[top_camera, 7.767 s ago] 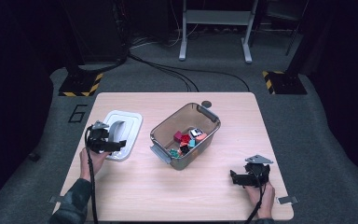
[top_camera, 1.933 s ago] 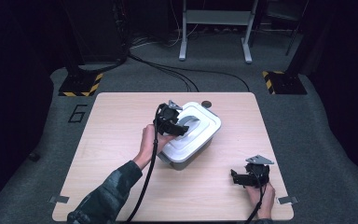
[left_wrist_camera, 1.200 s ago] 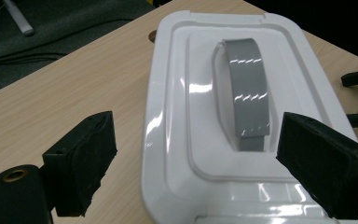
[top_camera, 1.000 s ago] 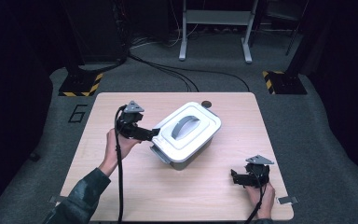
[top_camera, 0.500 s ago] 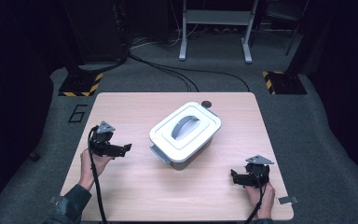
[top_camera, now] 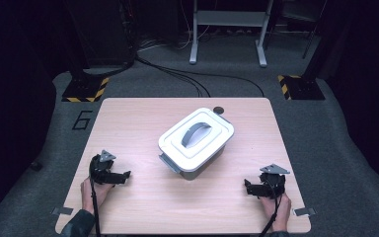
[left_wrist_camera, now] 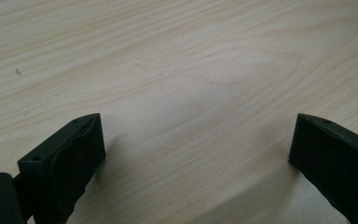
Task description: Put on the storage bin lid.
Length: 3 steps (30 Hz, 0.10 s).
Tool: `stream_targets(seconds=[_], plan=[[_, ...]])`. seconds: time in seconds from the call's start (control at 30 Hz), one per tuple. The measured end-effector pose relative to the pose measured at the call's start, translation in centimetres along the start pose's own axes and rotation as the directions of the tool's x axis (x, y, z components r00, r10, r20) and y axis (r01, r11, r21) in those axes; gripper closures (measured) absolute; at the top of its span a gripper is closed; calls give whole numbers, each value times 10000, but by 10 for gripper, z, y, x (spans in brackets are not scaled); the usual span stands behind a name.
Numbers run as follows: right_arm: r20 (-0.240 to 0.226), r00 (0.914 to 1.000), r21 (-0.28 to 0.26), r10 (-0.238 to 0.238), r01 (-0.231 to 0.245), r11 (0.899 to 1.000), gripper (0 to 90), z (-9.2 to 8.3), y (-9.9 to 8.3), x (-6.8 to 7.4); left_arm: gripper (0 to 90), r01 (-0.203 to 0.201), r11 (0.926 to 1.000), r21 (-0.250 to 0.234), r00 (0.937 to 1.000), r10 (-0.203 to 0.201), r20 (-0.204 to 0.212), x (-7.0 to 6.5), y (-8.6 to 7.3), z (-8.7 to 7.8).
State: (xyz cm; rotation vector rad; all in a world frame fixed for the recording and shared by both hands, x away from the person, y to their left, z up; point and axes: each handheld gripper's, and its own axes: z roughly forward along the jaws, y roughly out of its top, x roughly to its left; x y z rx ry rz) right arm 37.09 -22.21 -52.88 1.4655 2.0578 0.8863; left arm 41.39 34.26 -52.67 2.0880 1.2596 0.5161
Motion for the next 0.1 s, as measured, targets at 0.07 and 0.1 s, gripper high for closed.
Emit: stream_targets(seconds=[0.07,0.1], plan=[[1,10000,4,12,-12,10000,41,0,0,0,31,-22,10000,5,10000,22,18,0,-1,-1],[-1,10000,0,3,-3,10000,41,0,0,0,30,-36,10000,11,10000,36,59,1,-1,-1]])
